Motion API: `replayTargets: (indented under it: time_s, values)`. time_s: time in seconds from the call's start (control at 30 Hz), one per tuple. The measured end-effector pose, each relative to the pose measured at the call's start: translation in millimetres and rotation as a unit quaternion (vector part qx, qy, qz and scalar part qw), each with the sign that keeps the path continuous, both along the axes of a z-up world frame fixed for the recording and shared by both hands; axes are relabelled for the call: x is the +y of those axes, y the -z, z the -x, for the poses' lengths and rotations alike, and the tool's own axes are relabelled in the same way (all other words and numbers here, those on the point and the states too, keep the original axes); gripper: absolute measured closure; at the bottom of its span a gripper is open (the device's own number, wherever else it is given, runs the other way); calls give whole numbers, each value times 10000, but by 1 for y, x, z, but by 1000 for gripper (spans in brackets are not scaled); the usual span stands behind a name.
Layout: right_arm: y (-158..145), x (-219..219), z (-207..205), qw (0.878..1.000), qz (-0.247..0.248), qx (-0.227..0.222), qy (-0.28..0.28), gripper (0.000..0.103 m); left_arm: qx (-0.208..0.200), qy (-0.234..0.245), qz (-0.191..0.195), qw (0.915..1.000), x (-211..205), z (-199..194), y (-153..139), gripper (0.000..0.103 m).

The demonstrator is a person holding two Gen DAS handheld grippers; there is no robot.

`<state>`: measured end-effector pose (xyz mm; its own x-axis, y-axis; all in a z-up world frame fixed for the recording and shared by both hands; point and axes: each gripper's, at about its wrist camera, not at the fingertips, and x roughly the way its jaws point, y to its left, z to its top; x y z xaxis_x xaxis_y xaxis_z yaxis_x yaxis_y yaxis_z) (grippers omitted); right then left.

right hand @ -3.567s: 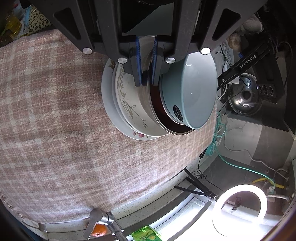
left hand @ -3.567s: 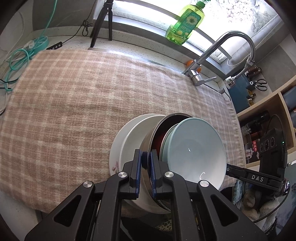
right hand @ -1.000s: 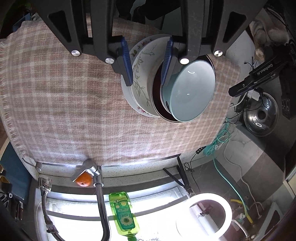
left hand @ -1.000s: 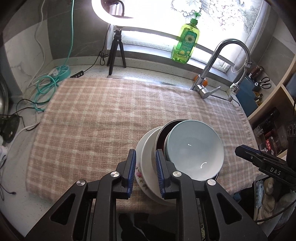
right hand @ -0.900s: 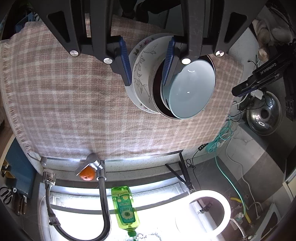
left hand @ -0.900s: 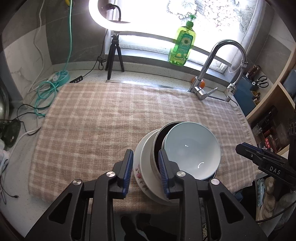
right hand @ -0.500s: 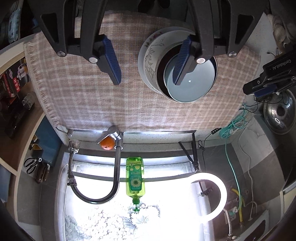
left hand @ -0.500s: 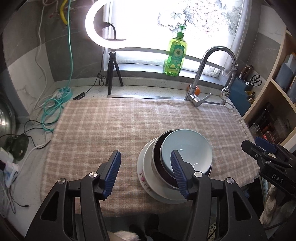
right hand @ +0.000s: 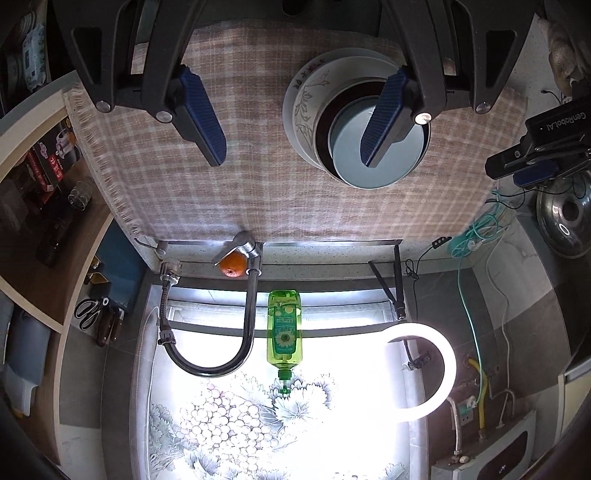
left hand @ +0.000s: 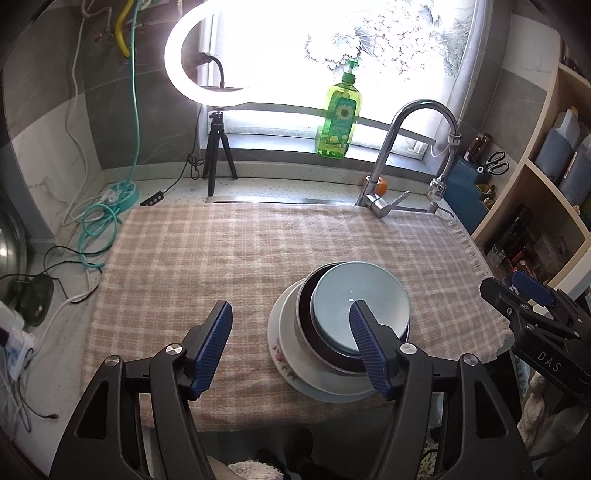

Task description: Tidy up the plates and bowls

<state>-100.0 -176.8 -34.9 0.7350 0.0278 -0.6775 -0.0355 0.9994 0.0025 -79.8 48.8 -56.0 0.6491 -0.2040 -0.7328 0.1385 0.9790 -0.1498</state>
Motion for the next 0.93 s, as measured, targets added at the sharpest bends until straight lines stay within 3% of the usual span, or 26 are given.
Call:
replayTargets:
  time_s: [0.1,0.93]
  values:
    - [0,3,0,10000,11,-9,-14,31,-36,-16,-38,10000,1,1,-1,30]
    - [6,4,-5,9999,90,85,-38,31,-74,-119,-83,9999,4,-2,-1,30]
